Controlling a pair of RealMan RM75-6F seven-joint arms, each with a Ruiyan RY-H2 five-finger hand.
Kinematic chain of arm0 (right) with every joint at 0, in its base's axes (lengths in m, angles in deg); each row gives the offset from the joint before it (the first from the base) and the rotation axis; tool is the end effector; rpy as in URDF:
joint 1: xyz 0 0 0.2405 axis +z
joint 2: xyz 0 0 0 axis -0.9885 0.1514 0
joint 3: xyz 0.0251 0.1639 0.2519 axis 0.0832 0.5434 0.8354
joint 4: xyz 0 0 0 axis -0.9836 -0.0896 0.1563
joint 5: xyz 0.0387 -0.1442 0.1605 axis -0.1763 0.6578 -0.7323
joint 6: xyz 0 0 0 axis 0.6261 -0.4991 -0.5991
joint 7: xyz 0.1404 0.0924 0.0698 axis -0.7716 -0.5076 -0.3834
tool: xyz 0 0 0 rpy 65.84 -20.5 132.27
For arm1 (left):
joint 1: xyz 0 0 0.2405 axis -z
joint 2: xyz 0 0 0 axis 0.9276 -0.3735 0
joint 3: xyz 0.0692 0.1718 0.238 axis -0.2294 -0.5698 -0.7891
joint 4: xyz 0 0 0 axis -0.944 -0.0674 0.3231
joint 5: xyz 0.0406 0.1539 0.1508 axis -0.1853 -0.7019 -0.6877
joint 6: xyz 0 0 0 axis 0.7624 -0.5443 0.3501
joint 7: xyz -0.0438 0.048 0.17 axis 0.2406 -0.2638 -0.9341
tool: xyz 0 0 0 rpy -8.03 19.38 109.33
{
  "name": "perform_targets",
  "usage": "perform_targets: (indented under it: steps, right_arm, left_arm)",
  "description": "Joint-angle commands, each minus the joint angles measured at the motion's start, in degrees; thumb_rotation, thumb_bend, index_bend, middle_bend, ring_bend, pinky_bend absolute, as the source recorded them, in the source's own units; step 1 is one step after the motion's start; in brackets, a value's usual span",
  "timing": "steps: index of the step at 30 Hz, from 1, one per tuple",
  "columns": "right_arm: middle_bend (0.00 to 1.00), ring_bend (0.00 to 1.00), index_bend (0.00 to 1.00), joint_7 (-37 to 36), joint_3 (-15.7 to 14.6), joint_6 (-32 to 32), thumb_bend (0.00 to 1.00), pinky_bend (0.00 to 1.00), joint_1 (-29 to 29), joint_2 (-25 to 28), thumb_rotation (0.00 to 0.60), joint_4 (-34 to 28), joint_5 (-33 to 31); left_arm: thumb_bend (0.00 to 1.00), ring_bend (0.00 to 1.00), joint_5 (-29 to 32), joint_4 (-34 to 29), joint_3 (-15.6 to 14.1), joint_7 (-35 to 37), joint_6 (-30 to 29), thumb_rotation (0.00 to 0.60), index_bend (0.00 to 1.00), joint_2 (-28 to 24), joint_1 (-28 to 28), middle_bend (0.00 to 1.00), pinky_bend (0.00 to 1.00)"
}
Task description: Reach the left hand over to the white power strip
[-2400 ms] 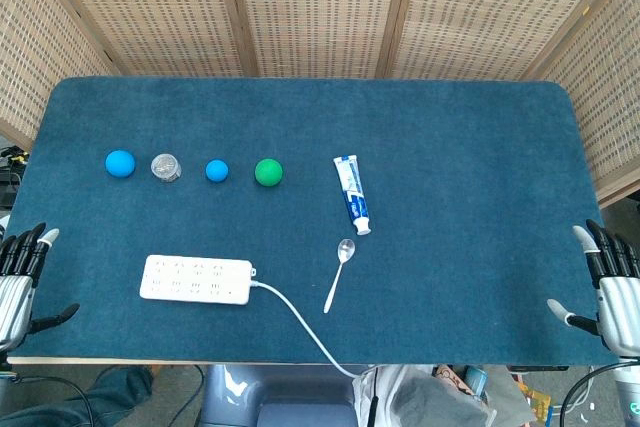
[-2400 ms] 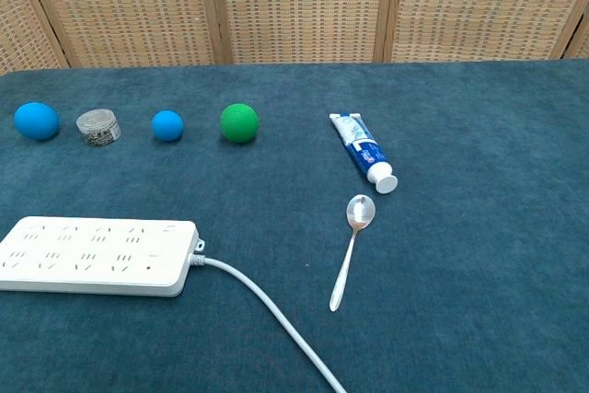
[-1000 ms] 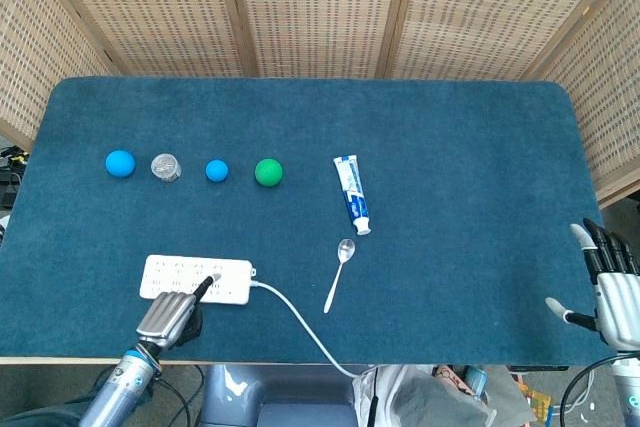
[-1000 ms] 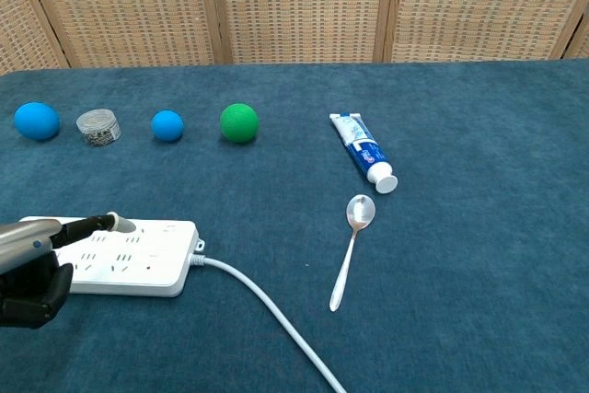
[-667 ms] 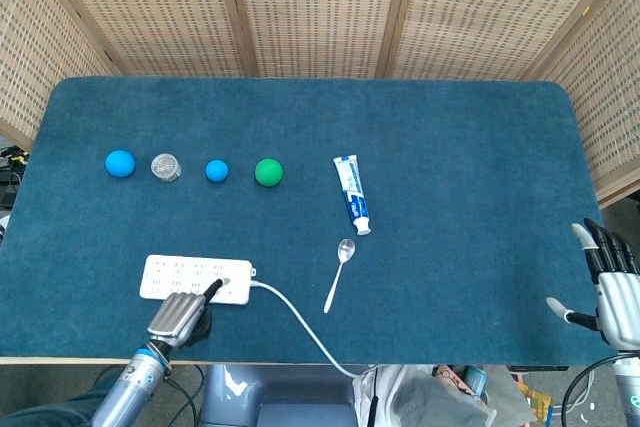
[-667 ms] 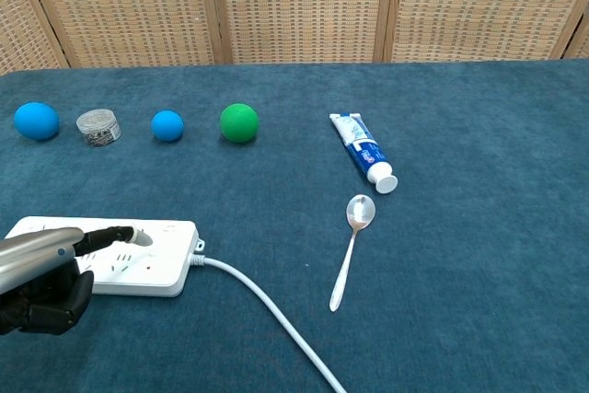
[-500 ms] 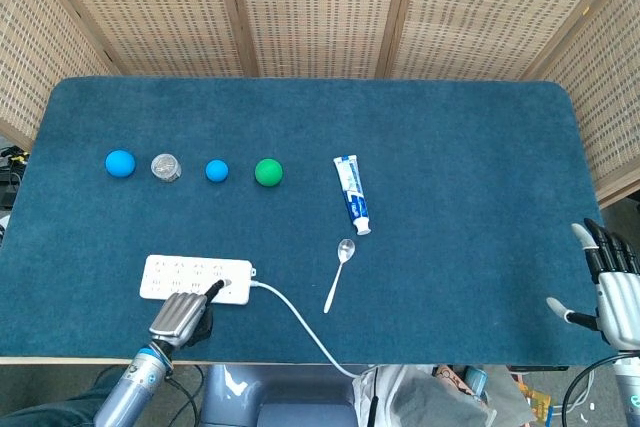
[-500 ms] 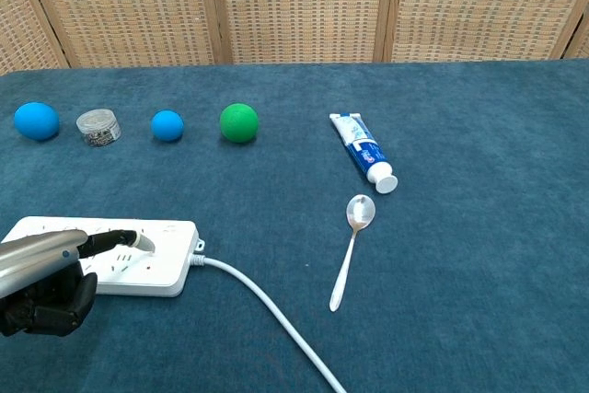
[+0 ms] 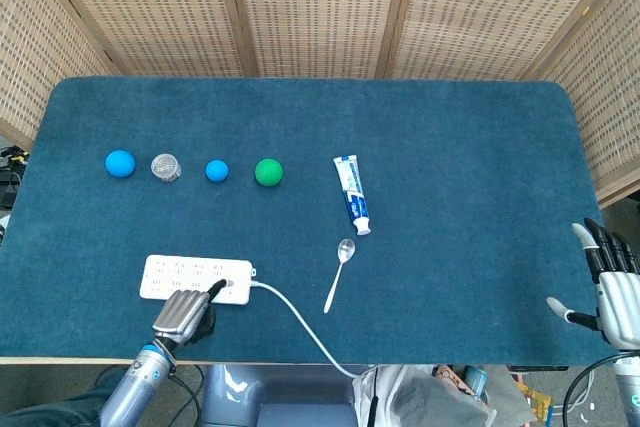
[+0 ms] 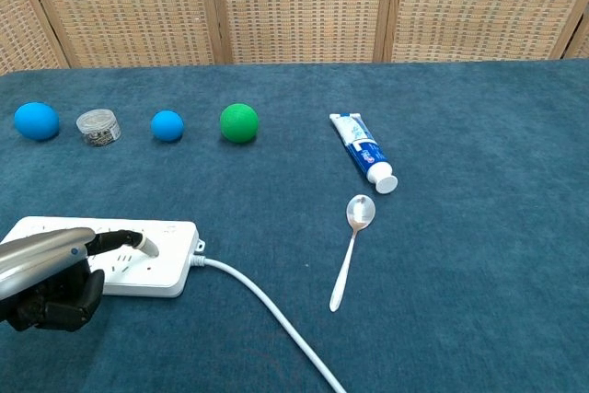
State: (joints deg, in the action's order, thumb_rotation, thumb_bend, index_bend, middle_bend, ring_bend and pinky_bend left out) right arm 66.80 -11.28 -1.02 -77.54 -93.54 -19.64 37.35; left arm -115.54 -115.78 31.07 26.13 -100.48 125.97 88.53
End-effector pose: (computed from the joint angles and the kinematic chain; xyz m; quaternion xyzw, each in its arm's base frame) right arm -0.3517 -0.2250 0.2035 0.5677 -0.3889 0.4189 0.5925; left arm -0.2385 0.2340 -0.0659 -0.7013 -0.5414 -0.2714 0.3760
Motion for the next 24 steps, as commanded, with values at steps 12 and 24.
perform_targets:
  steps: [12, 24]
  right_arm:
    - [0.00, 0.00, 0.00, -0.08, -0.08, -0.02, 0.00, 0.00, -0.01, 0.13, 0.600, -0.04, 0.10]
    - [0.00, 0.00, 0.00, 1.08, -0.45, -0.11, 0.00, 0.00, 0.00, -0.15, 0.600, -0.56, 0.73]
  left_arm:
    - [0.93, 1.00, -8.77, -0.23, 0.44, 6.99, -5.58, 0.600, 0.25, -0.45, -1.28, 1.00, 1.00]
    - [0.00, 0.00, -32.93, 6.27, 0.69, 22.02, -29.17, 0.346, 0.00, -11.69, -9.28, 0.01, 0.00]
